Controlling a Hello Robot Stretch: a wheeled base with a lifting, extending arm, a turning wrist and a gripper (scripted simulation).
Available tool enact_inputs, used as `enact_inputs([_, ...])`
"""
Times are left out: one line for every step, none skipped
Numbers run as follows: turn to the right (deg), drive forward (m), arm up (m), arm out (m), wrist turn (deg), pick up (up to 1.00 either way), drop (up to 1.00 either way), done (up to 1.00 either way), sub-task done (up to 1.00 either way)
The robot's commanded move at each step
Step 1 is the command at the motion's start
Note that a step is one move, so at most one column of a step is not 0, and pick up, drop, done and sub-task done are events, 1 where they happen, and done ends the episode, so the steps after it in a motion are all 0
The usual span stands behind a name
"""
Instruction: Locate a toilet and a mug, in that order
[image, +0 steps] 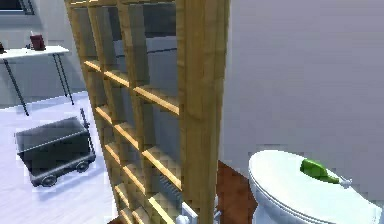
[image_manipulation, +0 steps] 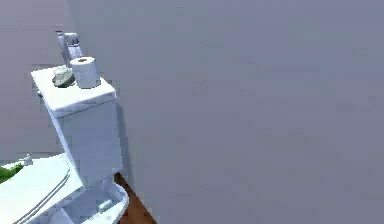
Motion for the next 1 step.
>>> enact_inputs([-15.0, 0.0, 0.0, 0.0, 0.0, 0.0, 0.0, 0.0, 0.0])
